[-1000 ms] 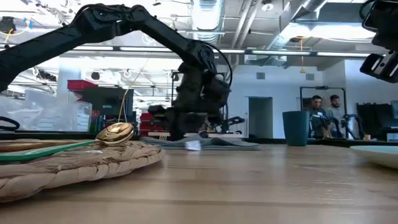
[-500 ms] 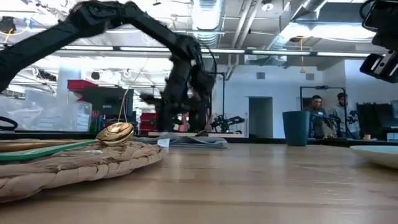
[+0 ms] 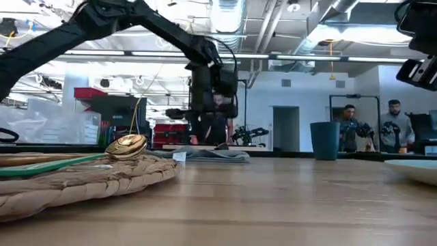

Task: Set table place
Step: Fold the gray table napkin

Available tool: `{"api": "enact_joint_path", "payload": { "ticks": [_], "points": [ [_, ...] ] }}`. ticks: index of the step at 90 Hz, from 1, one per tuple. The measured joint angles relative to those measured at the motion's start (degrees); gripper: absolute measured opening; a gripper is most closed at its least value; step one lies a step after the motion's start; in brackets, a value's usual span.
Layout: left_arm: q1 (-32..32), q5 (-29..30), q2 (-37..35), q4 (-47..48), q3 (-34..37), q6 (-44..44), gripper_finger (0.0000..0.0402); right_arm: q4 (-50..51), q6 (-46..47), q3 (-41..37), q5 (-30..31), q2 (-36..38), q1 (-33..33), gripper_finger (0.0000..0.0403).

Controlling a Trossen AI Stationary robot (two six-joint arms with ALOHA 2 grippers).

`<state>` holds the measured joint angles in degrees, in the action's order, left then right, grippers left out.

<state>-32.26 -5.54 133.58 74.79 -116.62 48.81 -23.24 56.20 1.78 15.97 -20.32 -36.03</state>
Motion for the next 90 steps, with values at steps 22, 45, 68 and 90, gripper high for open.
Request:
{"api": "enact_joint_path", "payload": {
  "ticks": [22,45,68,90],
  "points": [
    [-1.2,-0.1,0.6,-3.5,-0.1,2.5,0.0,-1.2,0.3,0.1,1.0,0.0,0.0,0.0102],
    [-2.8,-0.2,0.7,-3.8,1.8,1.2,0.0,-1.2,0.3,0.1,1.1,0.0,0.0,0.0102],
    [-2.1,-5.0,0.6,-10.8,4.9,0.6,0.0,-1.3,0.1,0.1,1.2,0.0,0.0,0.0102],
    [1.7,-12.7,0.6,-14.8,5.0,-0.5,0.0,-1.3,0.1,0.1,1.2,0.0,0.0,0.0102]
  ]
}}
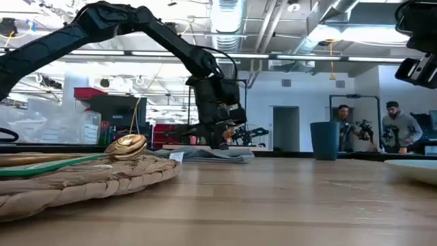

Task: Set table place
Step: Fold the gray table napkin, then move the brown table mat to the center of the table

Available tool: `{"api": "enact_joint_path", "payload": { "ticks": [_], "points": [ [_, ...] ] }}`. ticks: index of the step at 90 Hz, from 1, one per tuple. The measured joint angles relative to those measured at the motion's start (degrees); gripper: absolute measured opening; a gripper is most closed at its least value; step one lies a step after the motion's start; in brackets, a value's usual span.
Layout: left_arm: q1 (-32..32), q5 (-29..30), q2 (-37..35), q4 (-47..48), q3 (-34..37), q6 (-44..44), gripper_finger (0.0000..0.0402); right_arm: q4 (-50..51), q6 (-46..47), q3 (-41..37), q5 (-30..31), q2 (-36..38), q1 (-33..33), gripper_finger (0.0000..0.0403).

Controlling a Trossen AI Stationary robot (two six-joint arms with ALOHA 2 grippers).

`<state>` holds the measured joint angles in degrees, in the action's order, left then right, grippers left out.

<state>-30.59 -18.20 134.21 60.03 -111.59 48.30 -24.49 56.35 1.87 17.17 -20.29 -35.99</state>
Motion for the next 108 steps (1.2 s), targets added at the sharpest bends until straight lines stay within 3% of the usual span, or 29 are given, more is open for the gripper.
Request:
{"api": "enact_joint_path", "payload": {
  "ticks": [11,39,46,52,59,65,89,98,108],
  "points": [
    [3.8,-6.2,-0.3,2.1,-1.1,-2.8,0.0,0.0,-0.1,0.0,1.1,0.0,0.0,0.0102],
    [14.9,-7.4,-5.0,3.5,-5.6,-3.3,0.0,0.0,-0.9,0.0,1.1,0.0,0.0,0.0102],
    [18.2,-4.2,-7.1,2.1,-6.3,-5.7,0.0,0.3,-1.6,0.0,1.1,0.0,0.0,0.0102],
    [19.2,3.8,-9.0,1.4,-6.5,-10.6,0.0,0.5,-2.4,0.0,1.1,0.0,0.0,0.0102],
    [17.6,14.1,-10.0,4.2,-6.6,-16.8,0.0,0.4,-2.8,0.0,0.9,0.0,0.0,0.0102],
    [14.9,18.5,-9.7,7.1,-6.5,-21.9,0.0,0.4,-2.9,0.0,0.0,0.0,0.0,0.0102],
    [3.5,15.9,-9.8,16.0,-6.4,-51.1,0.0006,0.8,-6.1,0.0,0.5,-0.9,-0.1,0.0102],
    [-0.1,15.9,-9.8,20.2,-6.4,-60.0,0.0028,0.9,-6.9,0.0,0.2,-2.4,0.0,0.0102],
    [-3.0,15.3,-9.5,18.9,-6.4,-67.1,0.0065,0.9,-6.0,0.0,-1.6,-3.9,-0.1,0.0102]
  ]
}}
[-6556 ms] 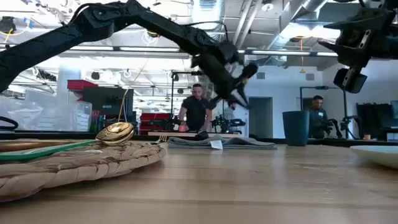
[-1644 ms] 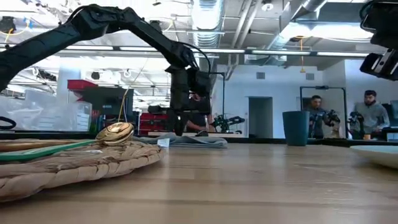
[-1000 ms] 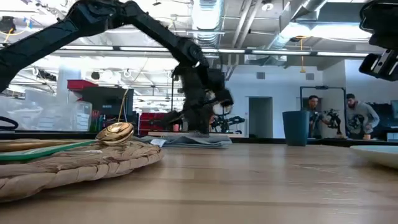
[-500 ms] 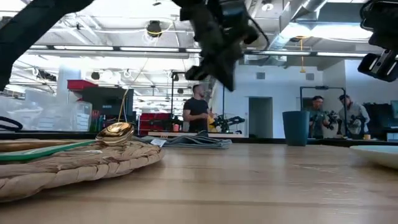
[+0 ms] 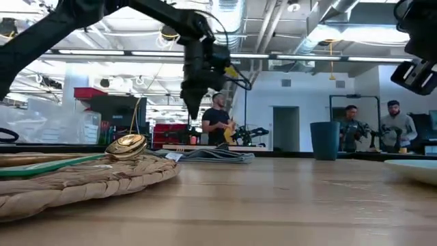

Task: Set table place
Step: Move the brown table mat to the center of the table

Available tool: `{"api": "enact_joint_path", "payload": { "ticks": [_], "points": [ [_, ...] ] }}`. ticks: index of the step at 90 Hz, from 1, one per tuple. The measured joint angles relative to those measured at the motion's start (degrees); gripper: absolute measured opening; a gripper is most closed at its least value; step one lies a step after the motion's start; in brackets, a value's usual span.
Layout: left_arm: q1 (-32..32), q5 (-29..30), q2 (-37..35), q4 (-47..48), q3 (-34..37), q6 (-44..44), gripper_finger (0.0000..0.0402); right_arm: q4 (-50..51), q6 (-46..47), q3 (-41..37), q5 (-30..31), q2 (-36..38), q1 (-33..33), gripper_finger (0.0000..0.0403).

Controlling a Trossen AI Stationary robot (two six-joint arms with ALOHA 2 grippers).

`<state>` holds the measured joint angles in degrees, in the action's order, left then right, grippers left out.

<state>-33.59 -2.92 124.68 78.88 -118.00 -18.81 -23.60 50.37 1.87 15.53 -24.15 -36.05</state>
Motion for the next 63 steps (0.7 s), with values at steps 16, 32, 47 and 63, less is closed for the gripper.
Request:
{"api": "enact_joint_path", "payload": {
  "ticks": [16,32,47,63],
  "points": [
    [-2.1,-1.8,0.0,-4.3,1.2,-10.6,0.0128,-0.1,4.0,0.0,-0.7,-1.4,0.1,0.0102],
    [-2.5,-2.0,0.1,-4.4,4.6,-14.1,0.0156,-1.1,5.2,0.0,-0.7,-1.5,0.1,0.0102],
    [-1.5,-7.3,-1.7,3.8,8.5,0.8,0.0156,-1.5,6.2,0.0,-0.7,-1.5,0.1,0.0102],
    [3.2,-9.2,-12.0,8.5,20.3,8.9,0.0134,1.0,6.6,0.0,-0.6,-1.5,0.2,0.0102]
  ]
}}
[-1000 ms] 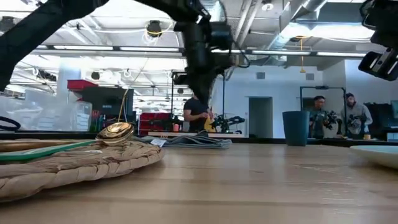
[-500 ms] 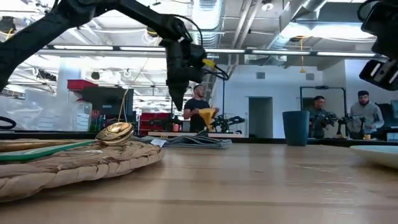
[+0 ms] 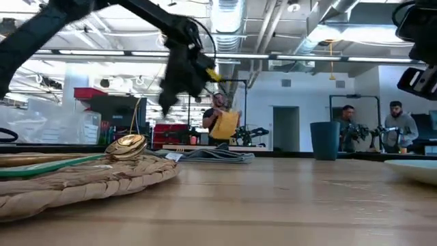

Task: Set table place
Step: Move the brown table mat to the center of the table

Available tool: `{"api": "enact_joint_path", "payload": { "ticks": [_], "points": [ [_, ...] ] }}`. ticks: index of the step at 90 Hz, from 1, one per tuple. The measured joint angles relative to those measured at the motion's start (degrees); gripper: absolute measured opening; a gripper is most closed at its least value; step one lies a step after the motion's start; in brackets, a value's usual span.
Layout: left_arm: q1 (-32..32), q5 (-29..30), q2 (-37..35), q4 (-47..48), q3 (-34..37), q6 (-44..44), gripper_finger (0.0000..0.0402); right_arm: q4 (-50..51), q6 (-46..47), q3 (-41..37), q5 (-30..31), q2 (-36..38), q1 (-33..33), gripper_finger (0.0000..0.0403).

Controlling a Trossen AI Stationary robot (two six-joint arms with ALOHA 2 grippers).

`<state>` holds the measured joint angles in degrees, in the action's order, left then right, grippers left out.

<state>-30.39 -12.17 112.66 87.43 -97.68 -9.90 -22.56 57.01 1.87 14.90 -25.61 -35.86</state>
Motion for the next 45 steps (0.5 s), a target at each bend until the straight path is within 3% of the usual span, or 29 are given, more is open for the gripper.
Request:
{"api": "enact_joint_path", "payload": {
  "ticks": [11,21,32,45],
  "points": [
    [5.4,0.5,-14.8,-16.1,17.2,7.0,0.01,-0.2,1.2,0.0,0.0,0.0,-0.5,0.0102],
    [7.9,3.6,-27.1,-29.8,32.6,21.7,0.0058,-0.2,1.4,0.0,-0.8,0.0,-1.4,0.0102],
    [12.0,4.1,-39.0,-37.3,46.1,40.1,0.001,-0.1,1.0,0.0,-1.6,0.0,-2.1,0.0102],
    [20.2,7.9,-47.7,-41.3,55.0,57.1,0.0002,-0.2,1.0,0.0,-1.7,0.0,-2.0,0.0102]
  ]
}}
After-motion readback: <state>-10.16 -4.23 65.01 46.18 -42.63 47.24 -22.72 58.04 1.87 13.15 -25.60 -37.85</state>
